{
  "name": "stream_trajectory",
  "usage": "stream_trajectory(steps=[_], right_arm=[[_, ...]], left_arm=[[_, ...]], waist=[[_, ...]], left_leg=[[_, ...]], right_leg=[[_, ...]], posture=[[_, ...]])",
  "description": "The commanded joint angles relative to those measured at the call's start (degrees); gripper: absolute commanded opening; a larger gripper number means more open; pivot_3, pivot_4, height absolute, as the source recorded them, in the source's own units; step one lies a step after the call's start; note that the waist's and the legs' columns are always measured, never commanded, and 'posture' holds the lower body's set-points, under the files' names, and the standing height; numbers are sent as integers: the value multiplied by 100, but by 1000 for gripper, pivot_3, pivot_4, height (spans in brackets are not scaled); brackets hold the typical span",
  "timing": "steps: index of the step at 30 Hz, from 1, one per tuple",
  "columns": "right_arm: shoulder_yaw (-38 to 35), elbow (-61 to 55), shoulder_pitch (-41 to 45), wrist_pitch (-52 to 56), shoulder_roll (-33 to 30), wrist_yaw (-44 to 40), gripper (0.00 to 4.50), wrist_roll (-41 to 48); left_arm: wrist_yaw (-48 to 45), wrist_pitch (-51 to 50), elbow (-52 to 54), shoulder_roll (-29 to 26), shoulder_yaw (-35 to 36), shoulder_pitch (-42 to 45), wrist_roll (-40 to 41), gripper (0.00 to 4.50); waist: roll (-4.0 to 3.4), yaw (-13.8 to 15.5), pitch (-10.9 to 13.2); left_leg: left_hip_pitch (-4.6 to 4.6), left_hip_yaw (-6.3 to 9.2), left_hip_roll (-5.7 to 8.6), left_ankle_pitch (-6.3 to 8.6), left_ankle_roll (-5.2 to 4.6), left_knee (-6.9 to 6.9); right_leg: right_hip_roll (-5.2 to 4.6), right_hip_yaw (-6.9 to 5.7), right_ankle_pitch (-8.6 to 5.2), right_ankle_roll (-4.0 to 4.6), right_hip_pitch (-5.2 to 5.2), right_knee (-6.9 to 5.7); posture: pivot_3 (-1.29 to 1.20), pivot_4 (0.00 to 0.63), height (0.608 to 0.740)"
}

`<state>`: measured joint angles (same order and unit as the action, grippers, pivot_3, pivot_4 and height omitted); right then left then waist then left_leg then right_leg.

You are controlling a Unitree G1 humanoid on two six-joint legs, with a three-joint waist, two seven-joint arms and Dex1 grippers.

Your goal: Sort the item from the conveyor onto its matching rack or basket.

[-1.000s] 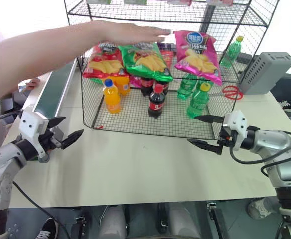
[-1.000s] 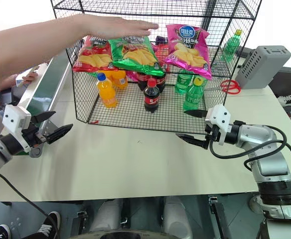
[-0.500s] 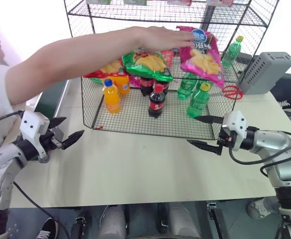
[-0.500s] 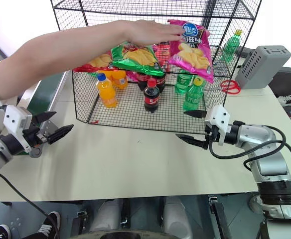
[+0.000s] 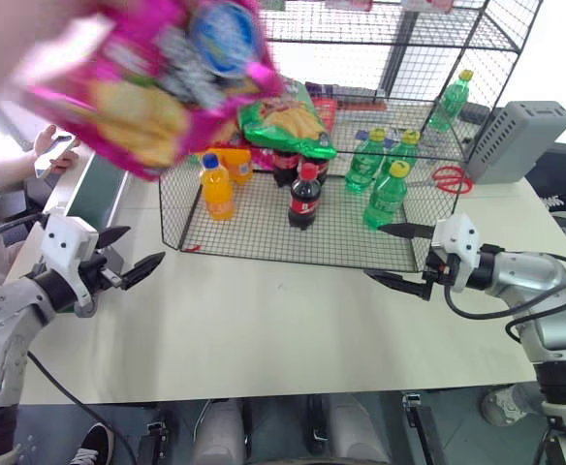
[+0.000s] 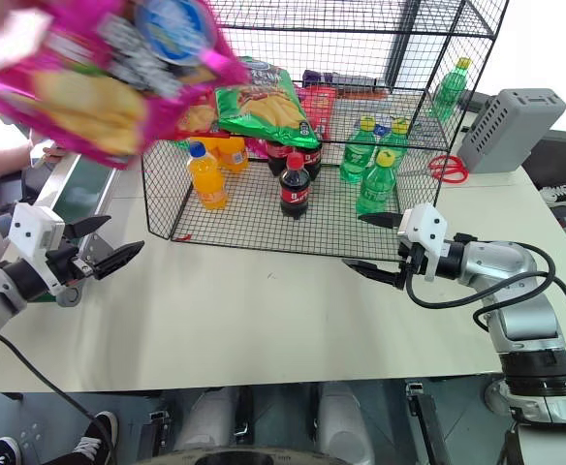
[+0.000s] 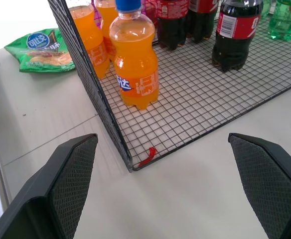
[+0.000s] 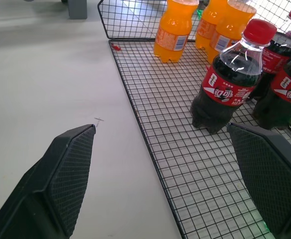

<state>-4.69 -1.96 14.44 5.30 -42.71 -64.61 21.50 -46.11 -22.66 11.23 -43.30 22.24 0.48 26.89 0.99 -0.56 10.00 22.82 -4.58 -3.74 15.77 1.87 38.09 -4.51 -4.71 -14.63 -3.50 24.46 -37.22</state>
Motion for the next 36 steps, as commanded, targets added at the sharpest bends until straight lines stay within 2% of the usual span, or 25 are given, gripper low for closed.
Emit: stream_trajectory(steps=[1, 36], right_arm=[[-43, -54, 114, -91, 16, -10, 4414, 33], [169, 55, 202, -305, 90, -65, 4414, -131]], left_arm=[[-28, 109, 34, -19, 69, 53, 28, 4500], [57, -412, 247, -80, 91, -193, 125, 4500]], waist=[[0, 1, 0], [0, 1, 0]], left_leg=[[0, 0, 0, 0, 0, 0], [-1, 0, 0, 0, 0, 1]], right_leg=[[0, 0, 0, 0, 0, 0], [-1, 0, 0, 0, -1, -1]], posture=[[0, 150, 740], [0, 150, 740]])
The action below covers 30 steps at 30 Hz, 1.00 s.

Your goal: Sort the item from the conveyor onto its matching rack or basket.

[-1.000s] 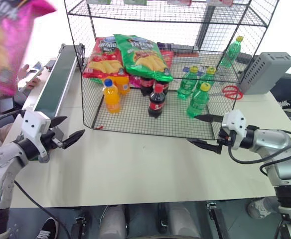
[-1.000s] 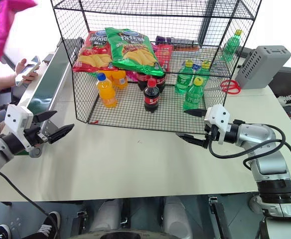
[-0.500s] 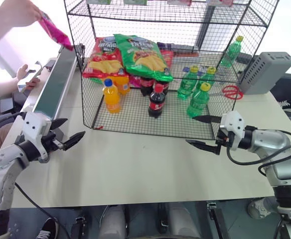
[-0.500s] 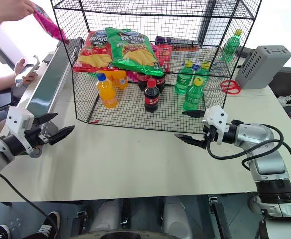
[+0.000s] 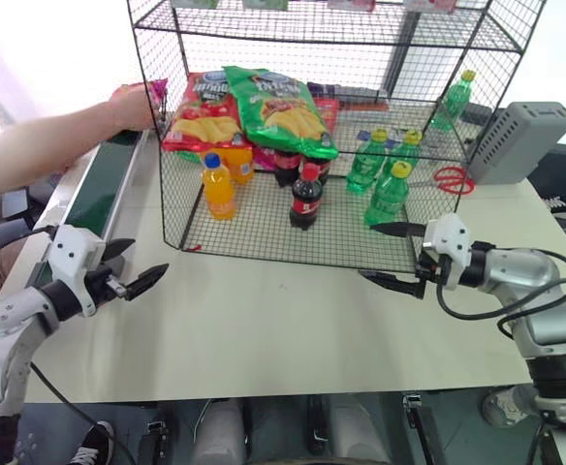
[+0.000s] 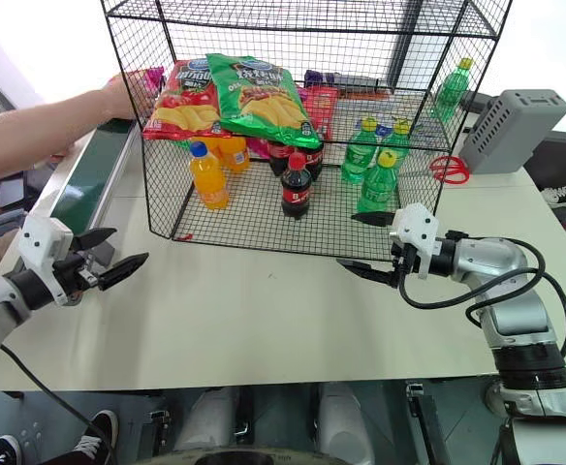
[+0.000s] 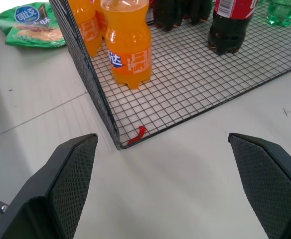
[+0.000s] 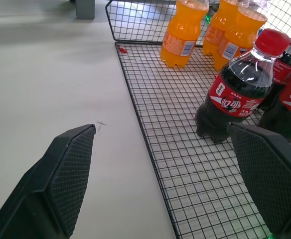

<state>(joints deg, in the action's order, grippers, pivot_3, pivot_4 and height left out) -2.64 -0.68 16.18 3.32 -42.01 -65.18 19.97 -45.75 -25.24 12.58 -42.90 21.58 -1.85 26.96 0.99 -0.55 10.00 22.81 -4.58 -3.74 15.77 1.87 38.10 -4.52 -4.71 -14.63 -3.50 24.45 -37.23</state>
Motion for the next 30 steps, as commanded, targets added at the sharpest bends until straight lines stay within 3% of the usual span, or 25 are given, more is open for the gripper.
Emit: stream_trajectory(steps=[1, 17, 23, 27, 30], right_arm=[[-26, -71, 42, -106, 23, -11, 4414, 17], [105, -50, 147, -94, 159, -10, 4414, 20], [263, -304, 206, 137, 429, 107, 4414, 148], [443, -731, 146, 569, 767, 232, 4414, 427], [567, -941, 113, 876, 925, 266, 4414, 577]], left_arm=[[31, -250, 117, -134, 172, 29, 147, 4500], [-13, -906, 351, -408, 564, -351, 373, 4500], [-251, -1082, 582, -288, 1203, -884, 882, 4500], [-417, -768, 783, -15, 1869, -1515, 1081, 4500], [-489, -32, 856, 176, 2036, -1831, 725, 4500]], waist=[[0, -2, 0], [0, -5, 0], [0, -21, 0], [0, -42, 0], [2, 7, -1]], left_leg=[[0, 0, 0, 0, 0, 0], [-1, 0, 0, 0, 0, 0], [-3, 1, -2, 0, 0, -1], [-8, -1, -8, 1, 0, -3], [-7, 0, -6, 0, 0, -3]], right_leg=[[0, 0, 0, 0, 0, 0], [-1, 0, 0, 0, 0, -1], [1, 0, -1, 1, 0, -1], [2, 3, -1, 2, 1, -1], [2, 1, -1, 3, 0, -2]], posture=[[0, 150, 740], [0, 150, 740], [0, 150, 740], [0, 150, 740], [0, 150, 740]])
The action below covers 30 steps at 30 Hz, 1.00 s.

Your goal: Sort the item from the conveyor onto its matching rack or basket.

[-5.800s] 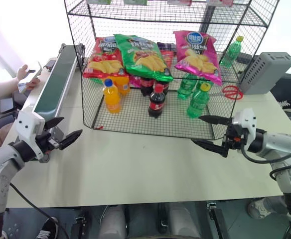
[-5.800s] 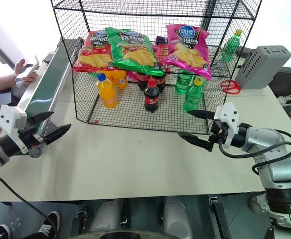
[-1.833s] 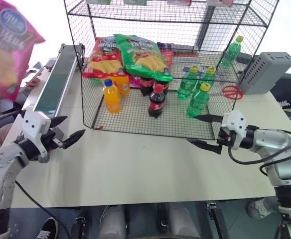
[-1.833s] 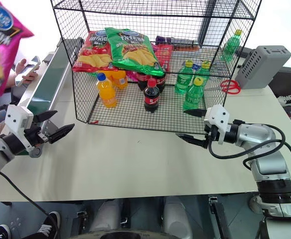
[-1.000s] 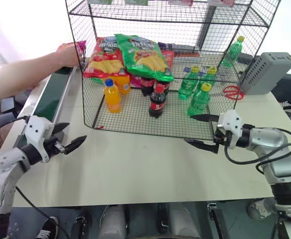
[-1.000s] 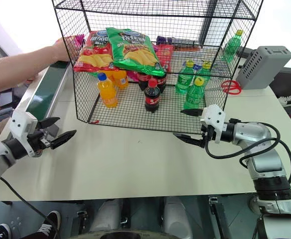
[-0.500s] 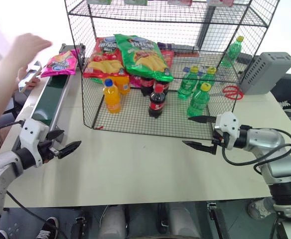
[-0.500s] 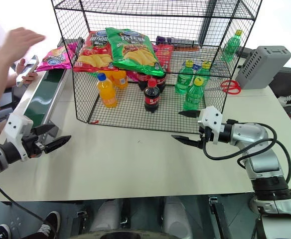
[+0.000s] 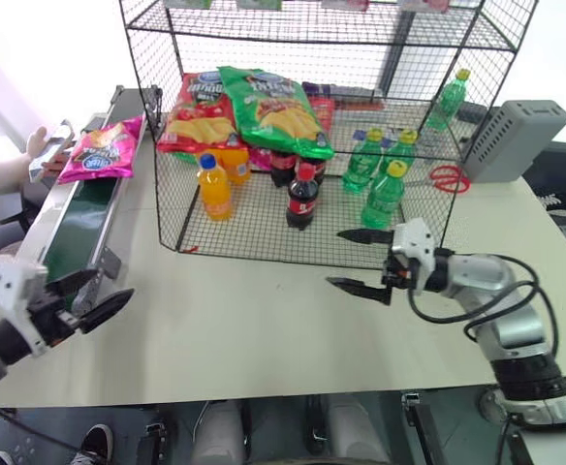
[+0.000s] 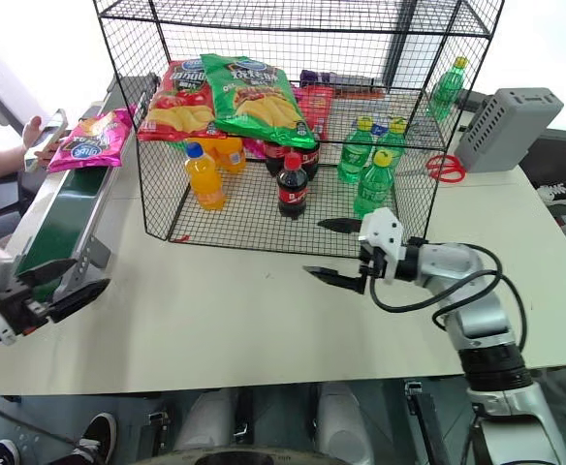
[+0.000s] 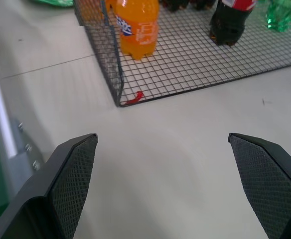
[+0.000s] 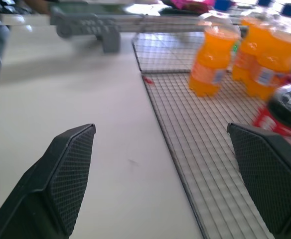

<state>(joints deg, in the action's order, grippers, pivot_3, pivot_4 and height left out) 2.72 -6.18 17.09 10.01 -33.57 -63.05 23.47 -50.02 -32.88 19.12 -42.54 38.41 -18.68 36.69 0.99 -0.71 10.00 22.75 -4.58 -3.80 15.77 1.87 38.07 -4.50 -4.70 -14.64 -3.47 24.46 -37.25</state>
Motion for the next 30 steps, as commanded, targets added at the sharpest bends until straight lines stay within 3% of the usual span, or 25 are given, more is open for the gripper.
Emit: stream_trajectory(steps=[1, 11, 16, 19, 30], right_arm=[[144, -462, -8, 227, 139, 48, 4414, 209], [451, -208, 312, 528, 524, -122, 4414, 339], [741, -248, 292, 805, 496, -350, 4414, 325], [898, -512, 209, 1303, 403, -543, 4414, 598], [903, -171, 492, 1103, 605, -509, 4414, 430]], left_arm=[[57, 1201, 100, 193, 405, -231, -610, 4500], [872, 5953, -1528, -62, 558, -1387, -4002, 4500], [1760, 7283, -2301, -262, 607, -1648, -5066, 4500], [2232, 7690, -2662, -370, 597, -1712, -5476, 4500], [3272, 7877, -3273, -664, 184, -1383, -6028, 4500]], waist=[[4, 35, -2], [19, -13, -12], [19, 14, -12], [20, 8, -12], [20, -10, -12]], left_leg=[[1, 2, 3, 0, 0, 1], [0, -7, -2, 2, -1, 1], [2, -8, -3, 2, -2, -6], [4, -12, -3, 4, -4, -6], [8, -13, -7, 5, -5, -6]], right_leg=[[-3, -2, -1, 1, -3, 3], [-2, -1, -9, 18, 2, 6], [-9, -4, -11, 22, 5, 6], [-17, -4, -11, 21, 7, 8], [-16, -8, -3, 6, 13, 6]], posture=[[0, 150, 740], [0, 150, 740], [0, 150, 740], [0, 150, 740], [0, 150, 740]])
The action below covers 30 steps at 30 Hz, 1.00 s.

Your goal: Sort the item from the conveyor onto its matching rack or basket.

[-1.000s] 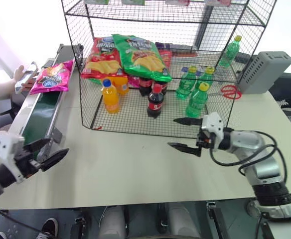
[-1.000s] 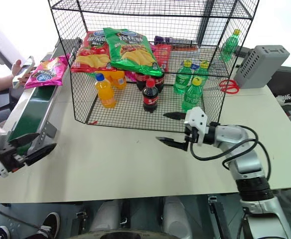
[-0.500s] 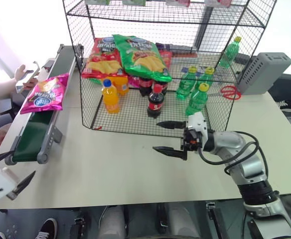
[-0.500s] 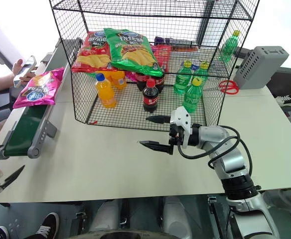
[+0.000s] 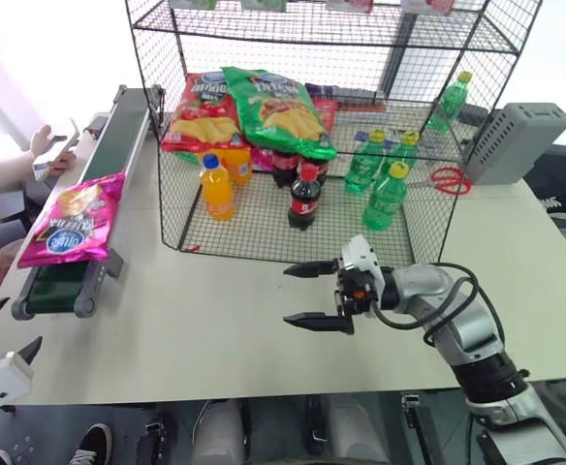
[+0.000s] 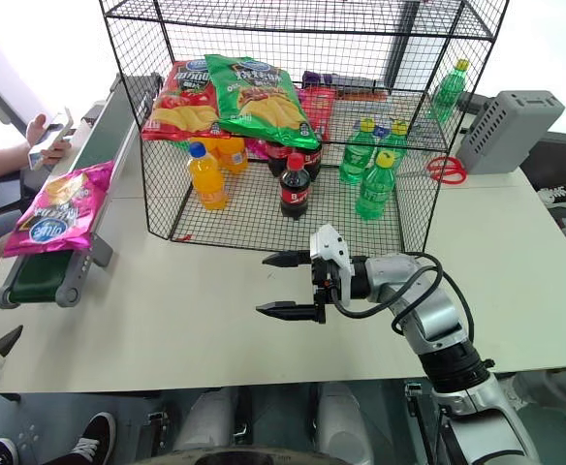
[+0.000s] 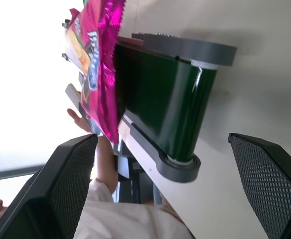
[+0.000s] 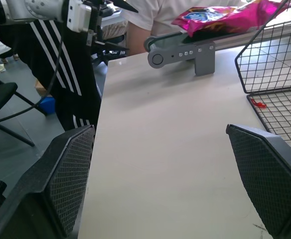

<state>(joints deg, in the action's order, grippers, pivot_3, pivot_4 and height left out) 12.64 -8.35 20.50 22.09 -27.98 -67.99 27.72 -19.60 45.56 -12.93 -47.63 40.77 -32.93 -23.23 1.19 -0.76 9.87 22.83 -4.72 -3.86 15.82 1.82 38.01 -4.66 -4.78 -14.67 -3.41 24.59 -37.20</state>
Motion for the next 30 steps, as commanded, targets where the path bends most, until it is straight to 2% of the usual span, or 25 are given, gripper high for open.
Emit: stream_trajectory(steps=[1, 9, 19, 22, 26, 28, 29, 30], right_arm=[[-83, 73, 174, -129, 43, -15, 4414, -18], [-83, 207, 243, -380, 13, 27, 4414, -211], [10, 197, 223, -525, -59, 2, 4414, -494], [-48, 194, 278, -509, -37, 35, 4500, -512], [-110, 270, 330, -540, -34, 56, 4500, -544], [-100, 302, 333, -594, -58, 39, 4500, -583], [-100, 325, 332, -634, -61, 44, 4500, -608], [-98, 345, 332, -672, -64, 43, 4500, -632]], left_arm=[[261, 9, -60, -170, -76, 79, -9, 4500], [311, -344, 140, -227, -345, 190, -75, 4500], [-106, -999, 931, -201, -655, 386, 370, 4500], [-232, -1182, 1063, -194, -639, 388, 528, 3642], [-249, -1225, 1039, -219, -601, 412, 600, 1699], [-252, -1276, 1043, -211, -552, 472, 699, 522], [-275, -1316, 1068, -215, -519, 493, 765, 109], [-290, -1334, 1095, -219, -481, 512, 836, 45]], waist=[[0, -2, 0], [-1, -1, 0], [1, -1, -1], [1, -7, -1], [1, -14, -1], [1, -6, -1], [1, -4, -1], [1, 0, -1]], left_leg=[[0, 0, -1, 0, 0, 0], [1, -1, 0, 0, 0, 0], [2, -1, 1, 0, 0, 0], [2, -1, 1, 0, 0, 0], [0, -1, 0, 0, 0, 0], [1, -1, 1, 0, 0, 0], [1, -1, 1, 0, 0, 0], [1, -1, 1, 0, 0, 0]], right_leg=[[1, 0, 0, 0, 0, 0], [-1, -1, 1, -1, 1, 0], [-1, -1, 1, -2, 1, -1], [0, -1, 1, -2, 1, -2], [4, -1, 1, -2, 1, -3], [4, -1, 1, -2, 1, -2], [3, -1, 1, -2, 1, -2], [3, -1, 1, -2, 0, -2]], posture=[[0, 150, 740], [0, 150, 740], [0, 150, 740], [0, 150, 740], [0, 150, 740], [0, 150, 740], [0, 150, 740], [0, 150, 740]])
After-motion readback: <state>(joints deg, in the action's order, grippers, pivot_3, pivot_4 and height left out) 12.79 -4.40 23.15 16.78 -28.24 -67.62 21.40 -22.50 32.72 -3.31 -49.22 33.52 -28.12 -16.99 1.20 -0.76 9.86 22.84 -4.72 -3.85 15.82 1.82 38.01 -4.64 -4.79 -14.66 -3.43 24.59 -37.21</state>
